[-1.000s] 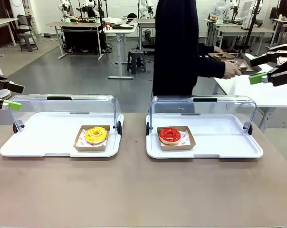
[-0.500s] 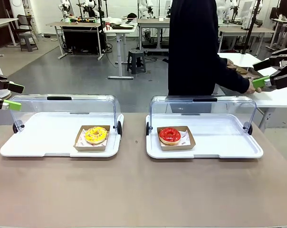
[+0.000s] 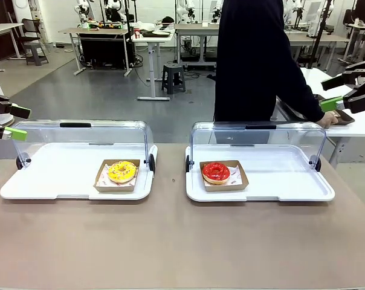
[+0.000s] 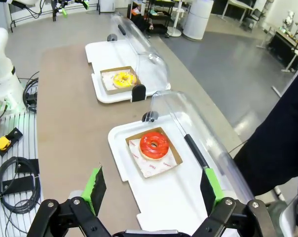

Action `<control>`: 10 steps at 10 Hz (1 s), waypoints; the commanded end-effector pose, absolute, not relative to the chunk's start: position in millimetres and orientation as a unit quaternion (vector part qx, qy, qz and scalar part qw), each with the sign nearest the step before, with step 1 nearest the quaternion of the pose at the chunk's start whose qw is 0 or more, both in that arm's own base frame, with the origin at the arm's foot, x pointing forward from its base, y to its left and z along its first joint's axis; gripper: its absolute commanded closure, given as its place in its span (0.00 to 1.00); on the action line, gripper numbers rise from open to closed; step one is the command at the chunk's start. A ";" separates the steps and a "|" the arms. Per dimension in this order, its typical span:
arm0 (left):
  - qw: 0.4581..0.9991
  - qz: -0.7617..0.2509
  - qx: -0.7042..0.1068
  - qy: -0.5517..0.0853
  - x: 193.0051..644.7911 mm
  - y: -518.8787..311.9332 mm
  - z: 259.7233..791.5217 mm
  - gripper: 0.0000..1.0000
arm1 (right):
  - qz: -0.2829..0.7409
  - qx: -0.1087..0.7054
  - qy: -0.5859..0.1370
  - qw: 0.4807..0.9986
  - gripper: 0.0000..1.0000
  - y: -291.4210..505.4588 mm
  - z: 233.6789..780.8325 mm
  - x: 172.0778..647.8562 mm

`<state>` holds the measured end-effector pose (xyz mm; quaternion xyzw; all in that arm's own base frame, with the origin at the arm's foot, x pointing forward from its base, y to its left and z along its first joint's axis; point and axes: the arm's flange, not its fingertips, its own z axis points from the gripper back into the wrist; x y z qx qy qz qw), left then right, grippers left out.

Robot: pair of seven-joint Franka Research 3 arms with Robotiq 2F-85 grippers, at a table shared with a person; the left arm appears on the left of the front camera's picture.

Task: Provide the desired donut to the person.
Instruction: Place the picked Paper togo box onto the Handle tray extended by the person.

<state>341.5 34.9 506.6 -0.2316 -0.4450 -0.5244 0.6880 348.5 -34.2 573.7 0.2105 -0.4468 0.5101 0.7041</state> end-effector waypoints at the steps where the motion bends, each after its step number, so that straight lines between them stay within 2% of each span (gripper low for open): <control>1: 0.683 -0.526 -0.235 -0.450 341.0 35.3 505.7 0.00 | 0.512 0.212 -0.451 0.700 0.00 -33.3 574.1 348.4; 10: 0.683 -0.526 -0.235 -0.450 341.0 35.3 505.7 0.00 | 0.512 0.212 -0.451 0.700 0.00 -33.3 574.1 348.4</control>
